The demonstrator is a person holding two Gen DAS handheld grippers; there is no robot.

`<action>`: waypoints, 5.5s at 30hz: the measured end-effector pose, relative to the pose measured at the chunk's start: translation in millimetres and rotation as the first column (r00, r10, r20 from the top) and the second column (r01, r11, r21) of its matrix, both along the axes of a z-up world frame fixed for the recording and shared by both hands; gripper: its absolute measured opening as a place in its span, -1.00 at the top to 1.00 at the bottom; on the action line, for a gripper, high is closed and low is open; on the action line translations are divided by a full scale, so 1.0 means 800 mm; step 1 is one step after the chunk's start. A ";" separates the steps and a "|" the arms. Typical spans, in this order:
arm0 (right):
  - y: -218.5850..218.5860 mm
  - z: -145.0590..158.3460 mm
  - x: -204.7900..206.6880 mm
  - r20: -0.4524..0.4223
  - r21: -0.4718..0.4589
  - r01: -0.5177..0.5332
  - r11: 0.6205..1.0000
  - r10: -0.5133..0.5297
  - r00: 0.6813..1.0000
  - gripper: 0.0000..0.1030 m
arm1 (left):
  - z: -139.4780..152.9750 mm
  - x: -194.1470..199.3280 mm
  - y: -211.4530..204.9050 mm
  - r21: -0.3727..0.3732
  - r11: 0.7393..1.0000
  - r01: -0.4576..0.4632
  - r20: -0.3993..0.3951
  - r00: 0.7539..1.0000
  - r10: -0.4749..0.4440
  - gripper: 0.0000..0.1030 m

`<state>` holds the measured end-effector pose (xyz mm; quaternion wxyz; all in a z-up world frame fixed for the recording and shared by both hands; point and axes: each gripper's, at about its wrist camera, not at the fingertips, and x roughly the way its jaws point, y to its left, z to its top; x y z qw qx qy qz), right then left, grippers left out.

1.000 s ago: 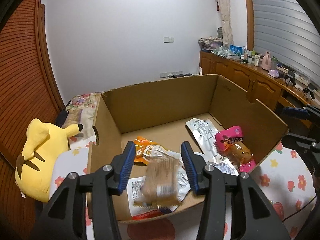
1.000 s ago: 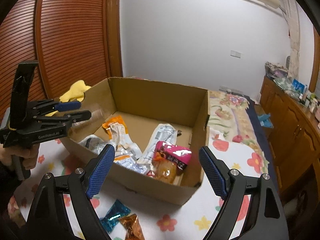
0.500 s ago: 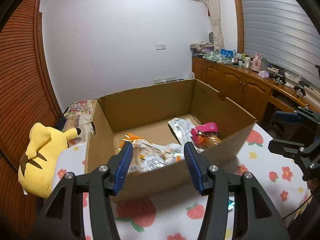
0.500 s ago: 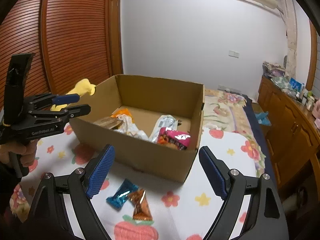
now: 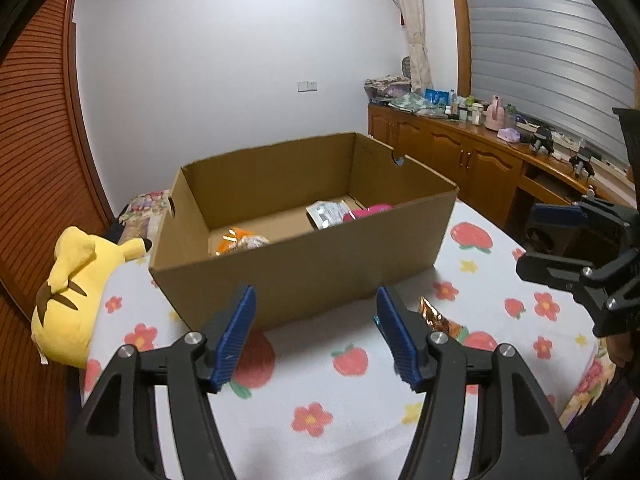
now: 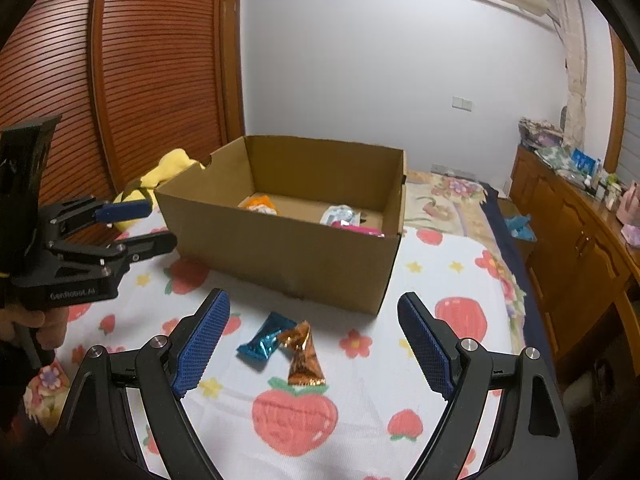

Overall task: Organize snacks
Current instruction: 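Move both open grippers back toward the blue and gold candies, then grasp the gold candy with the right gripper while the left grasps the blue candy, then carry the blue and gold candies over the cardboard box, then open both grippers to drop the candies into the box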

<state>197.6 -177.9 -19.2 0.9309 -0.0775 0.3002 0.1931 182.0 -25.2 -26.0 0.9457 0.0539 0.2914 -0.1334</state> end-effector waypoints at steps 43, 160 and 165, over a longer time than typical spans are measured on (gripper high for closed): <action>0.026 -0.131 0.066 -0.266 -0.087 -0.040 0.995 0.015 0.964 0.29 | -0.092 0.003 -0.017 -0.048 0.999 -0.001 -0.175 0.985 -0.007 -0.21; 0.069 0.013 0.162 -0.027 0.004 -0.090 0.996 0.091 0.996 0.63 | 0.003 0.165 0.030 -0.035 0.998 -0.059 -0.062 0.996 0.057 0.57; 0.074 0.012 0.188 -0.043 0.010 -0.073 0.997 0.073 0.996 0.63 | 0.005 0.173 0.034 -0.038 0.997 -0.071 -0.062 0.996 0.068 0.56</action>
